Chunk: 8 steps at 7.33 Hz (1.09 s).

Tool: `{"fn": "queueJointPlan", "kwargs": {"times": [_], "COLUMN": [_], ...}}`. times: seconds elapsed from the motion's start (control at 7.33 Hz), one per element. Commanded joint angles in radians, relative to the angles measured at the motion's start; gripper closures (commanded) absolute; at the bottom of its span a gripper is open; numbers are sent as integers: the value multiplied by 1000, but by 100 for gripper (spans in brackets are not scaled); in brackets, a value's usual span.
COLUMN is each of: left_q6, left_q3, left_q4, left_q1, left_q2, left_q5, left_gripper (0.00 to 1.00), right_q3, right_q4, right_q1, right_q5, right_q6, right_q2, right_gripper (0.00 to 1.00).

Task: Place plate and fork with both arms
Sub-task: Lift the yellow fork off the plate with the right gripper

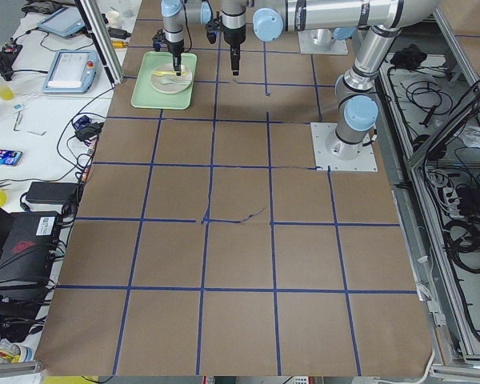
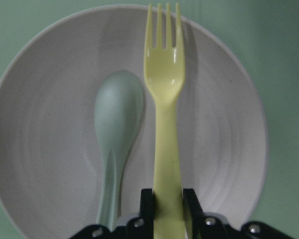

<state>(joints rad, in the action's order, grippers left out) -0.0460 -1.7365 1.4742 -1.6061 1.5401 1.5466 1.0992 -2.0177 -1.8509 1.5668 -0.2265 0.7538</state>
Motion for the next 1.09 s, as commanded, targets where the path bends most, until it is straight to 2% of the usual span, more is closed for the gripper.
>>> {"fn": "queueJointPlan", "kwargs": {"times": [0.0, 0.41, 0.95], "left_q6": [0, 0, 2], "left_q3": [0, 0, -1], "left_q4": [-2, 0, 3], "left_q1": [0, 0, 0], "left_q2": [2, 2, 3], "left_q5": [3, 3, 4], "left_gripper": [0, 0, 0], "right_q3": [11, 72, 91], "right_q4": [5, 2, -4], "right_q1": [21, 129, 136], "right_q5": [5, 2, 1], "right_q6": [53, 183, 174], "right_q2": [42, 42, 29], "right_gripper": [100, 100, 100]}}
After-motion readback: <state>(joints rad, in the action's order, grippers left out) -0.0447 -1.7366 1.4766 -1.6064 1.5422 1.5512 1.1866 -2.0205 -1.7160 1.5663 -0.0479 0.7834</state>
